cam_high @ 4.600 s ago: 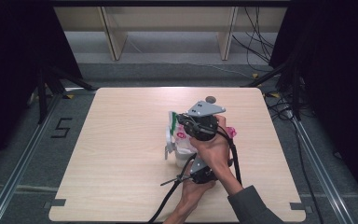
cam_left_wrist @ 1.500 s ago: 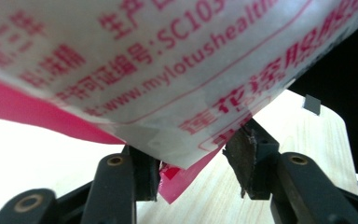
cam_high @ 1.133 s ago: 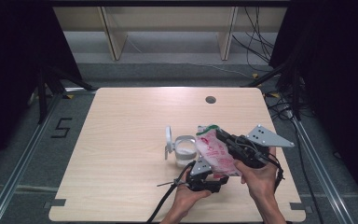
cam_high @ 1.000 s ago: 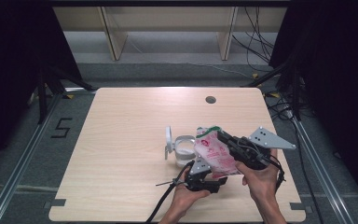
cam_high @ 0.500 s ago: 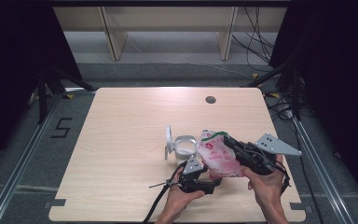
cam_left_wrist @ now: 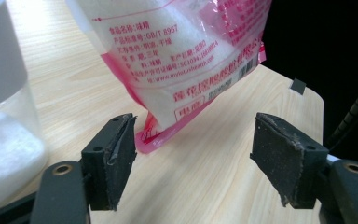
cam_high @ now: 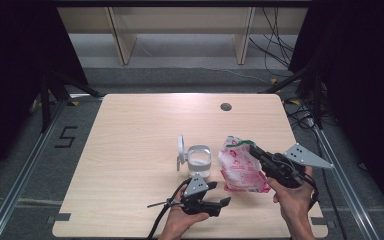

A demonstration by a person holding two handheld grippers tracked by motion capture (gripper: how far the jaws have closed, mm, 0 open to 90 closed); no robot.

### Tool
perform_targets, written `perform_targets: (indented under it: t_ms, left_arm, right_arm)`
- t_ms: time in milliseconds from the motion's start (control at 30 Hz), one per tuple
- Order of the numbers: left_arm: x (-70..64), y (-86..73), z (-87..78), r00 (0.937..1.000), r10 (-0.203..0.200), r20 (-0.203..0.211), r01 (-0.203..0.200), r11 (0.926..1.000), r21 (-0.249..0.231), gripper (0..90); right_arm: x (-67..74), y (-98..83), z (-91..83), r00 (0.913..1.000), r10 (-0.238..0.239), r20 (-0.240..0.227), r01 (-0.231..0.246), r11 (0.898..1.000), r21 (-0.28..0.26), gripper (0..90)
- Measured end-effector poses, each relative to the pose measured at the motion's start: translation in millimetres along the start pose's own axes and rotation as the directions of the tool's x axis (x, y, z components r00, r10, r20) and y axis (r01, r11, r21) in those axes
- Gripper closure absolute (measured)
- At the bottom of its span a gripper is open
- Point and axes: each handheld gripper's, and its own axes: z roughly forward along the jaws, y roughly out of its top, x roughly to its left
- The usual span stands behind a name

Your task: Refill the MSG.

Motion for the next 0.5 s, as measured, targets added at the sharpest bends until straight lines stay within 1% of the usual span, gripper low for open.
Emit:
perform_targets:
  t_ms: [33,67,100,167,200,233,267,300,333,367,400,433,467,500]
  left_arm:
    - [1.7,-0.4,-1.9,0.9998,0.022,0.002,-0.022,0.9997,0.013,29.2]
    - [-0.4,-1.0,-2.8,1.0,0.006,0.004,-0.006,1.0,-0.003,29.1]
    - [-0.3,-1.4,-5.6,0.9999,0.014,-0.007,-0.014,0.9999,0.004,29.1]
    - [0.1,-2.0,-8.7,0.9995,0.031,-0.009,-0.031,0.9995,-0.003,28.9]
    - [0.6,-1.9,-11.3,0.9987,0.044,-0.024,-0.044,0.999,0.008,28.9]
    - [-0.5,-2.3,-12.4,0.9993,0.028,-0.024,-0.028,0.9996,-0.006,28.8]
    - [0.8,-2.5,-13.8,0.9992,0.037,-0.017,-0.037,0.9992,-0.012,28.8]
    - [0.4,-2.2,-15.6,0.9988,0.04,-0.027,-0.04,0.9992,-0.007,28.8]
    - [1.4,-2.4,-16.7,0.9987,0.046,-0.022,-0.046,0.9989,-0.008,28.7]
    - [0.7,-2.2,-18.0,0.9984,0.044,-0.035,-0.044,0.9989,-0.012,28.6]
    - [2.2,-2.5,-18.7,0.9985,0.047,-0.029,-0.048,0.9987,-0.019,28.3]
    - [2.4,-2.5,-20.9,0.9976,0.054,-0.043,-0.054,0.9985,-0.009,28.3]
    - [2.6,-3.0,-21.6,0.9978,0.052,-0.042,-0.053,0.9985,-0.016,28.3]
    - [2.8,-3.1,-23.7,0.9968,0.063,-0.05,-0.063,0.998,-0.006,28.3]
  right_arm:
    - [-0.6,-0.3,-0.8,1.0,0.009,0.004,-0.009,1.0,0.006,90.0]
    - [-0.8,-0.7,-0.8,0.9999,0.014,0.009,-0.014,1.0,0.001,90.0]
    - [-3.0,-0.9,-0.2,1.0,-0.001,0.003,0.001,1.0,-0.011,90.0]
    - [-4.3,-1.7,-1.1,0.9999,-0.007,0.007,0.007,1.0,-0.006,90.0]
    - [-3.0,-2.0,-2.2,0.9996,0.016,0.023,-0.016,1.0,0.003,90.0]
    - [-4.6,-2.4,-1.6,0.9998,0.01,0.019,-0.01,1.0,-0.004,90.0]
    - [-7.1,-2.4,-1.5,0.9996,-0.008,0.028,0.008,1.0,-0.004,90.0]
    - [-8.4,-3.0,-1.2,0.9997,-0.003,0.023,0.003,1.0,-0.003,90.0]
    - [-8.9,-3.6,-1.5,0.9996,0.002,0.027,-0.002,1.0,0.0,90.0]
    - [-9.0,-4.3,-2.3,0.9993,0.017,0.034,-0.018,1.0,0.01,90.0]
    - [-11.9,-4.7,-2.5,0.9992,0.003,0.04,-0.003,1.0,0.019,90.0]
    - [-13.8,-6.0,-2.5,0.9988,0.012,0.047,-0.014,1.0,0.022,90.0]
    - [-15.8,-7.1,-2.6,0.9985,0.009,0.055,-0.01,1.0,0.023,90.0]
    - [-18.5,-7.8,-2.8,0.9985,0.001,0.054,-0.003,1.0,0.029,90.0]
